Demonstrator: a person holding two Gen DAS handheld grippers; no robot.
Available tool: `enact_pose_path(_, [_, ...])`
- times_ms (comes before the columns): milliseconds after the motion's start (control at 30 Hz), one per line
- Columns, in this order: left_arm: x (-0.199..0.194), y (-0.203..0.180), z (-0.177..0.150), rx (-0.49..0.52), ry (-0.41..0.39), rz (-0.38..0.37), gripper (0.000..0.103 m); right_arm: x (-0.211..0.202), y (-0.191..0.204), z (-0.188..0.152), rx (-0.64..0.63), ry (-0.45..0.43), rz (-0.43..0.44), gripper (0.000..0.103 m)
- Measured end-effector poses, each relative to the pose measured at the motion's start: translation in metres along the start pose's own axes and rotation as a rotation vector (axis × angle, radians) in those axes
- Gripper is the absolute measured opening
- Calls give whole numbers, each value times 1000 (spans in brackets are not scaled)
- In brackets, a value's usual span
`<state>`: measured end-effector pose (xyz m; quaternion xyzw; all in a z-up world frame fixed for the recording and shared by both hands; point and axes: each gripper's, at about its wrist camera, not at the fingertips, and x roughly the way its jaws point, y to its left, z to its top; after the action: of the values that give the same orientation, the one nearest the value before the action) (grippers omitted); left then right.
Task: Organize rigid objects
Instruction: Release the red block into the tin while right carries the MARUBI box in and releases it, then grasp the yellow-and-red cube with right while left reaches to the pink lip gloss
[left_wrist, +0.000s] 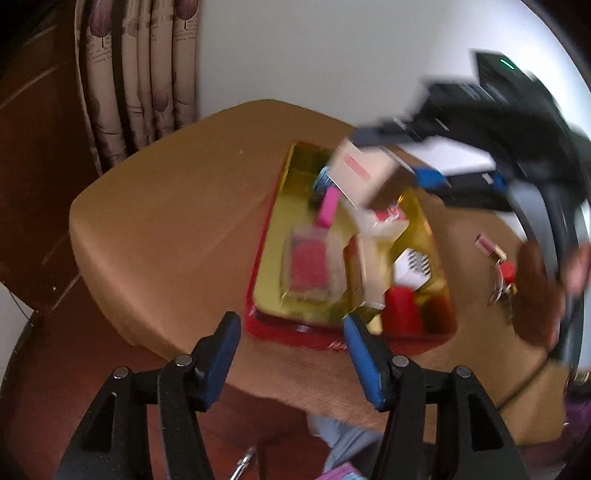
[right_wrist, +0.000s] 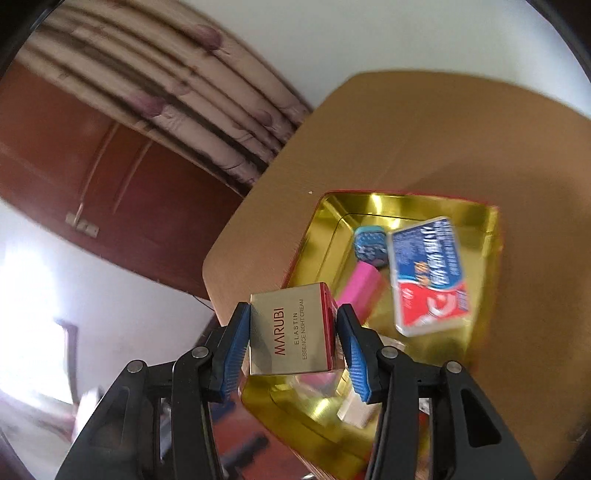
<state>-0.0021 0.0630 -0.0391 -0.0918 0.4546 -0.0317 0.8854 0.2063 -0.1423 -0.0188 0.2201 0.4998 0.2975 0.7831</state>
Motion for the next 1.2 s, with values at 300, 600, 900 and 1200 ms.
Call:
enact_pose_path(300, [8, 17, -6, -49, 69, -87, 60, 43, -5, 26, 89, -26, -26, 69])
enact_pose_path(600, [2, 7, -7, -21, 42, -88, 60, -59, -8, -7, -37, -265, -51, 74])
enact_pose_path(900, [-3, -60, -22, 169, 65, -153, 60, -220, -135, -177, -11, -419, -542, 75])
enact_pose_path(1200, [12, -140, -27, 246, 158, -220, 60, -245, -202, -187, -77, -379, -531, 77])
